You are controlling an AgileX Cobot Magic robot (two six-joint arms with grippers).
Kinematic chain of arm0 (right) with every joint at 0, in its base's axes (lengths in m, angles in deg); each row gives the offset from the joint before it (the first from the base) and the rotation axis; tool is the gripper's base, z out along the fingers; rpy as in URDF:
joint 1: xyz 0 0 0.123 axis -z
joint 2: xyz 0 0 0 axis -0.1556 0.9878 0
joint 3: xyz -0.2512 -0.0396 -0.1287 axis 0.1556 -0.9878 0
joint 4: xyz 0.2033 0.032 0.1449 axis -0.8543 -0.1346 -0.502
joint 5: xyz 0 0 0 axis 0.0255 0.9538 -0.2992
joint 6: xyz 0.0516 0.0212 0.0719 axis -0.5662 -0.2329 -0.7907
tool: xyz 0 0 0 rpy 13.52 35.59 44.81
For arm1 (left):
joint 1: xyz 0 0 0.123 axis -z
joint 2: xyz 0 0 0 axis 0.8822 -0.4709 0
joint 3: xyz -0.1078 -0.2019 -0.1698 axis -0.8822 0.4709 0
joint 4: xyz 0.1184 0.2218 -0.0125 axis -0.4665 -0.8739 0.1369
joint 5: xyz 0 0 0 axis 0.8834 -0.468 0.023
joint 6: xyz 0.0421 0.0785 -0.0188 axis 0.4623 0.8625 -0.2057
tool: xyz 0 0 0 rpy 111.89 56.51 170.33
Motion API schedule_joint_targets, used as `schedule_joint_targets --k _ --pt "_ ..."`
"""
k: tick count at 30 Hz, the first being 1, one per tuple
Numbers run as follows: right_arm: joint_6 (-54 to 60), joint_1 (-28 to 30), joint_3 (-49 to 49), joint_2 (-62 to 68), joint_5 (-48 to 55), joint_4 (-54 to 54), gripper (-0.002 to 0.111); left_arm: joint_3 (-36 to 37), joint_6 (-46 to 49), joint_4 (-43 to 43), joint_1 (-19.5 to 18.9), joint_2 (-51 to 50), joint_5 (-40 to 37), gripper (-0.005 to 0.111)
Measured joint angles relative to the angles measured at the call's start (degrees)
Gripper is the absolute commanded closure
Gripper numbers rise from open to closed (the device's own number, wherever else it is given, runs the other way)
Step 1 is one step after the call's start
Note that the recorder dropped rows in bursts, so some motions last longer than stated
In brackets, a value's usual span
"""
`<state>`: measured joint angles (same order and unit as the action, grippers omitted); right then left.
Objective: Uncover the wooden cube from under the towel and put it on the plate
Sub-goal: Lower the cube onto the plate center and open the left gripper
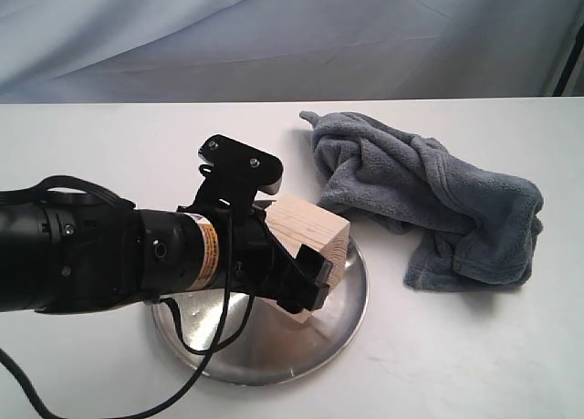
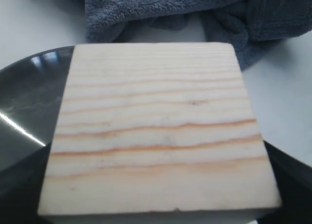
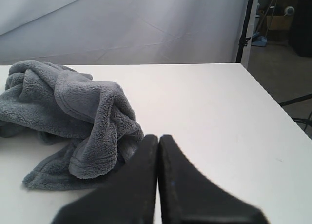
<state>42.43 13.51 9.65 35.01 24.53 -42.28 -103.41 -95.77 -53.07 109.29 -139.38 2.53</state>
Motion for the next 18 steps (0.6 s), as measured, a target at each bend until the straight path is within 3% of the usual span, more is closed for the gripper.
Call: schedule_joint_targets --k 5,13,18 --pt "0.0 0.0 0.0 0.0 0.0 0.0 0.105 0.0 2.56 -1.02 -0.77 -1.9 1.48 0.107" --pt "0.0 0.0 0.0 0.0 0.0 0.0 0.105 0.0 4.59 -1.05 -8.41 -7.6 8.87 0.107" --pt "0.0 0.0 0.0 0.0 0.0 0.0 0.105 0.0 7.41 -0.93 -9.49 -7.6 9.29 0.105"
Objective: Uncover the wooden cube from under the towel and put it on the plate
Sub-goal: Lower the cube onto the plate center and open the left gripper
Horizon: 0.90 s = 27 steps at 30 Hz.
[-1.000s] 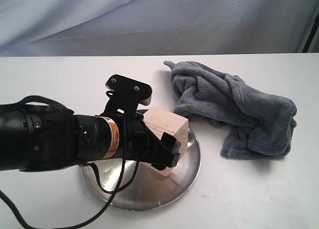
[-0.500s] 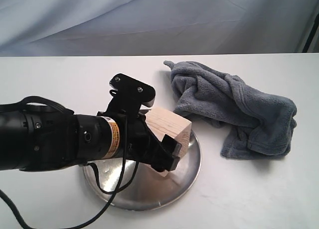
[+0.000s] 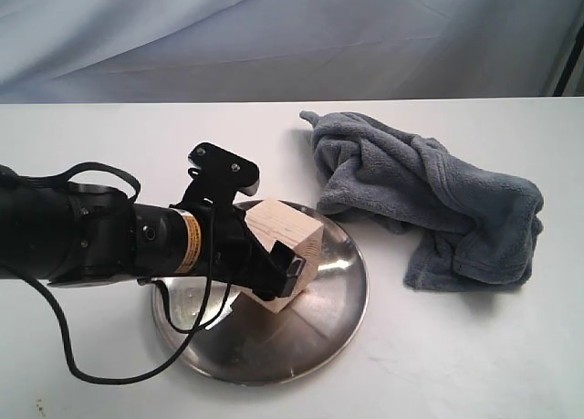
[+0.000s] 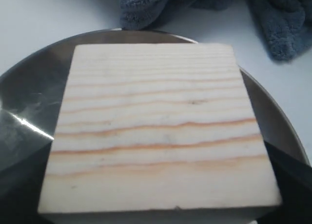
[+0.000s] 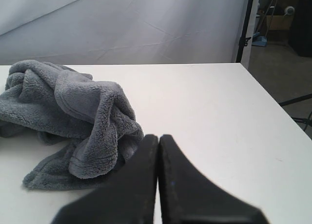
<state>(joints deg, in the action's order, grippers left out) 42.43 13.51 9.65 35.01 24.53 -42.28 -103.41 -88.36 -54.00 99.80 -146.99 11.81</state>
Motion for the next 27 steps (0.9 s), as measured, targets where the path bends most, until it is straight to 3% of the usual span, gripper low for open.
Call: schedule_joint_targets --k 8,24,27 --pt "0.0 0.0 0.0 0.0 0.0 0.0 0.105 0.0 4.44 -0.38 0.0 0.0 -1.5 0.087" --pt "0.0 0.0 0.0 0.0 0.0 0.0 0.105 0.0 4.53 -0.38 0.0 -3.21 -0.73 0.085" --pt "0.0 0.0 0.0 0.0 0.0 0.0 0.105 0.0 4.53 -0.38 0.0 -3.21 -0.73 0.077"
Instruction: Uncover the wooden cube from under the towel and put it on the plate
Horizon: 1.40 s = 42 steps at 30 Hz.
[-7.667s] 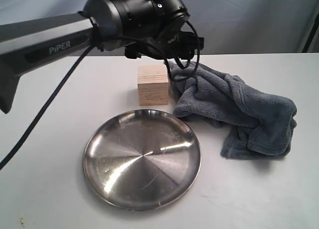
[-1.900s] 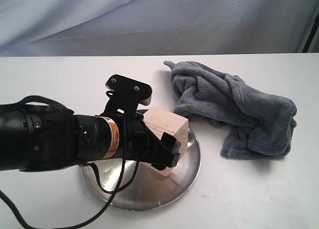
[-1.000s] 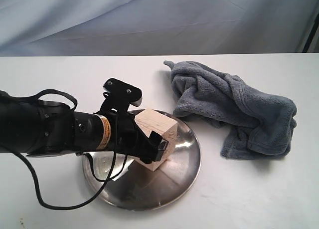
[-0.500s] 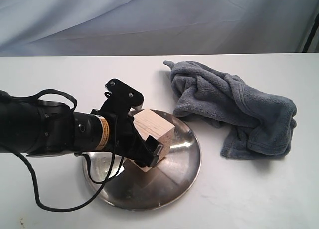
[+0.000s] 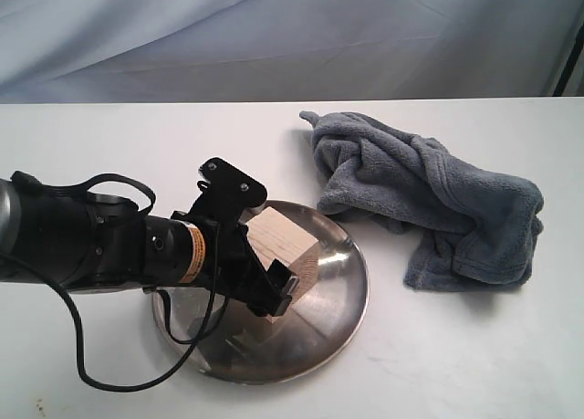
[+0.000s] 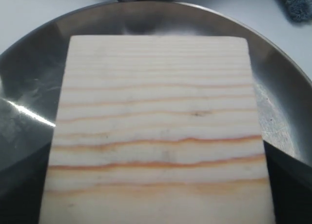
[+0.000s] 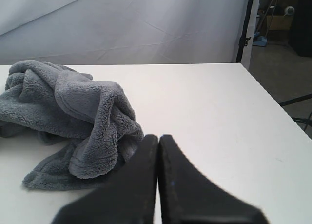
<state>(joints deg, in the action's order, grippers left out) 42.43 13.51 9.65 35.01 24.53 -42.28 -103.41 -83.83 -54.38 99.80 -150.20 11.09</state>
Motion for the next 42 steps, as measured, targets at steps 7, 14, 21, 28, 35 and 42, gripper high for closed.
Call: schedule_joint_targets --k 7,14,21,28,35,42 --pt "0.0 0.0 0.0 0.0 0.0 0.0 0.105 0.0 0.13 0.0 0.0 0.0 0.0 0.038" --pt "0.0 0.0 0.0 0.0 0.0 0.0 0.105 0.0 0.13 0.0 0.0 -0.13 1.73 0.014" --pt "0.0 0.0 0.0 0.0 0.0 0.0 0.105 0.0 0.13 0.0 0.0 -0.13 2.78 0.01" --pt "0.0 0.0 0.0 0.0 0.0 0.0 0.105 0.0 0.13 0.0 0.0 4.02 2.78 0.01" --pt "0.0 0.0 0.0 0.0 0.0 0.0 0.105 0.0 0.13 0.0 0.0 12.02 2.78 0.01" --pt "0.0 0.0 0.0 0.0 0.0 0.0 0.105 0.0 0.13 0.0 0.0 17.32 3.14 0.01"
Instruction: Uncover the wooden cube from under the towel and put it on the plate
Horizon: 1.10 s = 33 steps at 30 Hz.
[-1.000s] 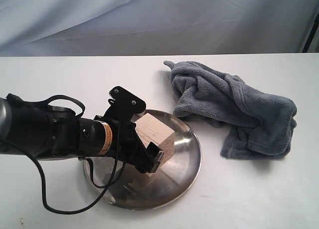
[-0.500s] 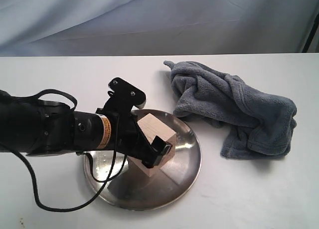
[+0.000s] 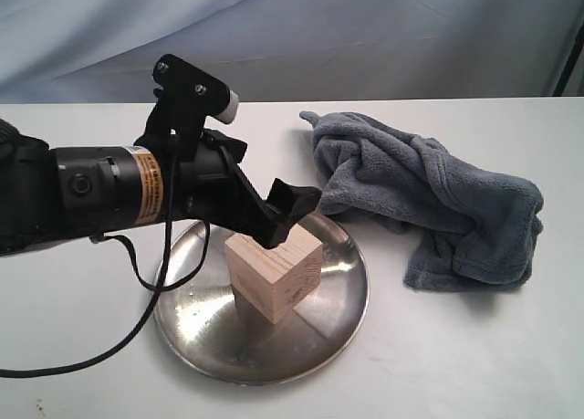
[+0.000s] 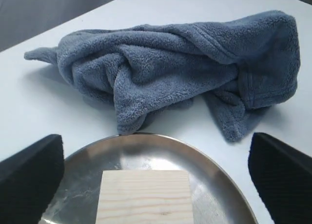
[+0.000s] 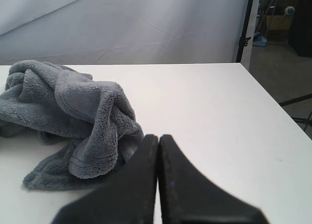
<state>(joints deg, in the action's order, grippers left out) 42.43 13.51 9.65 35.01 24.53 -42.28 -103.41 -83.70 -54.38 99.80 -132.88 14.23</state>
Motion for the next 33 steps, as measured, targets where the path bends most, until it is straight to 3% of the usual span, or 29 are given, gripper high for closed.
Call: schedule_joint_targets --k 6,8,9,10,11,12,19,22,24,25,27,33 --pt "0.0 0.0 0.0 0.0 0.0 0.0 0.105 0.0 -0.73 0.0 0.0 1.8 -0.12 0.012" --pt "0.0 0.0 0.0 0.0 0.0 0.0 0.105 0.0 -0.98 0.0 0.0 1.85 -1.67 0.03" --pt "0.0 0.0 0.0 0.0 0.0 0.0 0.105 0.0 -1.18 0.14 0.0 1.94 -2.84 0.055" --pt "0.0 0.0 0.0 0.0 0.0 0.0 0.105 0.0 -1.42 1.24 0.0 1.94 -7.68 0.068" --pt "0.0 0.0 0.0 0.0 0.0 0.0 0.105 0.0 -1.72 1.84 0.0 1.98 -10.63 0.1" --pt "0.0 0.0 0.0 0.0 0.0 0.0 0.105 0.0 -2.2 3.35 0.0 1.98 -15.24 0.106" --pt "0.0 0.0 0.0 0.0 0.0 0.0 0.105 0.0 -2.37 6.84 -0.42 2.07 -31.28 0.107" --pt "0.0 0.0 0.0 0.0 0.0 0.0 0.105 0.0 3.86 12.45 -2.81 2.07 -37.42 0.107" --pt "0.0 0.0 0.0 0.0 0.0 0.0 0.105 0.0 20.13 25.52 -7.24 2.07 -42.08 0.107" --pt "0.0 0.0 0.0 0.0 0.0 0.0 0.105 0.0 30.6 36.13 -10.47 2.07 -45.91 0.107" --pt "0.0 0.0 0.0 0.0 0.0 0.0 0.105 0.0 40.37 45.1 -15.18 2.07 -50.54 0.107" --pt "0.0 0.0 0.0 0.0 0.0 0.0 0.105 0.0 45.95 51.82 -29.56 2.11 -58.59 0.107"
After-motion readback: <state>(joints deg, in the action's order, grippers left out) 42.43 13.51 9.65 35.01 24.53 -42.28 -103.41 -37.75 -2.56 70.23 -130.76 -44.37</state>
